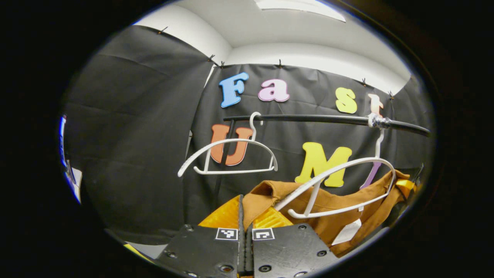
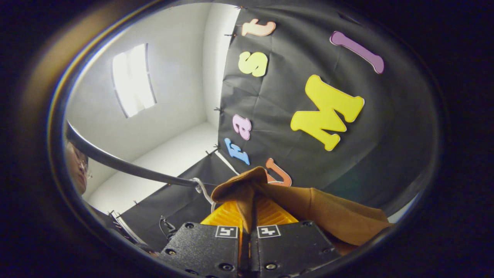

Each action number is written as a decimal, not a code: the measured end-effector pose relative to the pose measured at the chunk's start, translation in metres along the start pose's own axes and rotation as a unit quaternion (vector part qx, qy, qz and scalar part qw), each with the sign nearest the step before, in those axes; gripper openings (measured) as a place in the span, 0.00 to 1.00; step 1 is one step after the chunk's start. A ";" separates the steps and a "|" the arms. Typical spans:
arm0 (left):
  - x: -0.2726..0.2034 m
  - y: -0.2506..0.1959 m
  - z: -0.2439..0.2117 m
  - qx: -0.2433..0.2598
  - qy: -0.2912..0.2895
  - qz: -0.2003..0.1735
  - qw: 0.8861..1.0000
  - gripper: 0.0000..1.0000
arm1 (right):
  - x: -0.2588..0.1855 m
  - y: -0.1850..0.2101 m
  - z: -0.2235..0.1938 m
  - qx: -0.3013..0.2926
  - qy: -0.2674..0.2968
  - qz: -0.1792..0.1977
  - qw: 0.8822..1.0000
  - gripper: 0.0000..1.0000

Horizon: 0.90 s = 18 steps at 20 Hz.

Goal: Grasp the clothes on the hanger with both hands and then place them into the laundry hamper below.

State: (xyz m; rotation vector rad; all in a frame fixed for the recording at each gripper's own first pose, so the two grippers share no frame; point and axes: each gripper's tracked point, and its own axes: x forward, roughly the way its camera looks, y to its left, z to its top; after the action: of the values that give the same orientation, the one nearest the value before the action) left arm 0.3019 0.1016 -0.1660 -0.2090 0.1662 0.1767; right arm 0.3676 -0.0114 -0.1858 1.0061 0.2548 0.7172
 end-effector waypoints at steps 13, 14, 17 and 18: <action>0.007 -0.014 -0.026 -0.005 0.027 -0.010 1.000 0.04 | -0.024 -0.020 0.043 0.114 -0.073 0.022 0.991 0.05; 0.007 -0.013 -0.027 -0.003 0.029 -0.011 0.999 0.00 | -0.026 -0.017 0.046 0.119 -0.075 0.027 0.990 0.05; 0.007 -0.011 -0.030 0.005 0.033 -0.016 0.999 0.00 | -0.031 -0.029 0.047 0.116 -0.080 0.011 0.990 0.05; 0.005 -0.013 -0.033 0.002 0.033 -0.018 0.999 0.00 | -0.031 -0.035 0.047 0.122 -0.084 0.005 0.989 0.04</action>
State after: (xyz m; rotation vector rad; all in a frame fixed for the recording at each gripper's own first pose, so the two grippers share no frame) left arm 0.3044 0.0826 -0.1959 -0.2129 0.2291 0.1336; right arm 0.3832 -0.0754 -0.1938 1.2949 0.1935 0.6167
